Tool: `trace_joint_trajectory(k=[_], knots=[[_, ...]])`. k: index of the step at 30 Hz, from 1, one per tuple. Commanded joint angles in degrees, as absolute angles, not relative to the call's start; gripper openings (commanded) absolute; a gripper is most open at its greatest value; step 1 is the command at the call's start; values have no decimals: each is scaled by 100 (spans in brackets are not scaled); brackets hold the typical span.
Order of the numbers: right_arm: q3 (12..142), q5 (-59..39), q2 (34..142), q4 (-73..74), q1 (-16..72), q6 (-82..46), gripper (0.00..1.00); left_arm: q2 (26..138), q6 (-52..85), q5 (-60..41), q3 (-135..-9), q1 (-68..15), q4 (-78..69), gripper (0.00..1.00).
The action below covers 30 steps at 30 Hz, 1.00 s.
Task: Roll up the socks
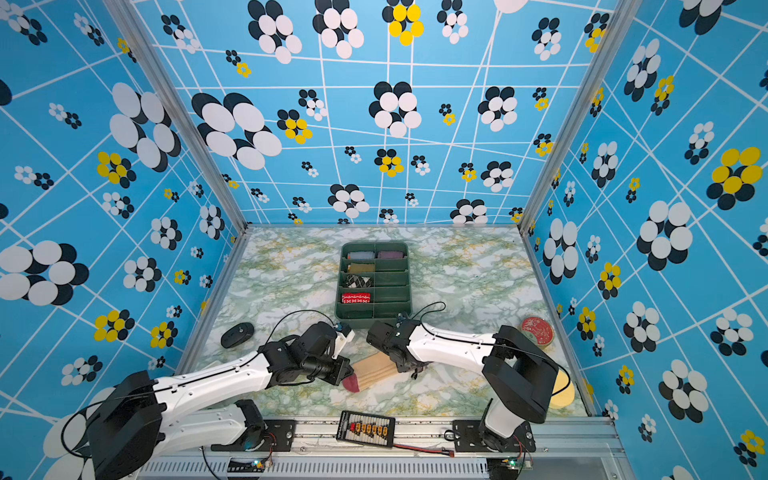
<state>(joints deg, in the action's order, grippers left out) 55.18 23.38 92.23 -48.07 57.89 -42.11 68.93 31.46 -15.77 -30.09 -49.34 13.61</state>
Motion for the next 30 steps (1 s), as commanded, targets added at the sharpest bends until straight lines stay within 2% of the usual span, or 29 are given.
trace_joint_trajectory(k=[1, 17, 30], knots=[[5384, 2355, 9089, -4832, 5697, -4101, 17, 7141, 3254, -1416, -3098, -5009, 1055, 4], [5827, 2900, 9803, -5629, 5595, -3983, 16, 8033, 3277, -1046, -2894, -4874, 971, 4], [6159, 3103, 10278, -5883, 5590, -3955, 17, 7818, 3177, -1137, -2776, -4512, 1059, 4]])
